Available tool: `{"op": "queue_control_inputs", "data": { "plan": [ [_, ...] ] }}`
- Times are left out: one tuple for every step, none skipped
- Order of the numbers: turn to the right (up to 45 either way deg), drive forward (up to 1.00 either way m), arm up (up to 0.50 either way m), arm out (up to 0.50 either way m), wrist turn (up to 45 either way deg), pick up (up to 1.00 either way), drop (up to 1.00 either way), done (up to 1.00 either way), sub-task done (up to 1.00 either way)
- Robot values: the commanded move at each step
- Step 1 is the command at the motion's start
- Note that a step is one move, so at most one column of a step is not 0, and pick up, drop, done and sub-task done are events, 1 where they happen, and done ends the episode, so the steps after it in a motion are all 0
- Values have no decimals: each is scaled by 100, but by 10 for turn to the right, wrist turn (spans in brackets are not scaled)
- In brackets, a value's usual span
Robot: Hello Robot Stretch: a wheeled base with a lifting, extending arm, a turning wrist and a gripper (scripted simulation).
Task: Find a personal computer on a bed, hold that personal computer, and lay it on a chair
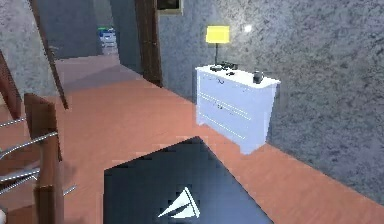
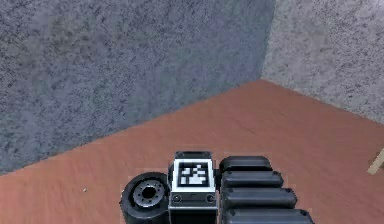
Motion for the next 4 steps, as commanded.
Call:
{"op": "queue_control_inputs", "data": {
  "plan": [
    [-450,0,0,0,0,0,0,0,0],
    [-450,0,0,0,0,0,0,0,0],
    [210,0,0,0,0,0,0,0,0],
    [0,50,0,0,0,0,0,0,0]
  ]
}}
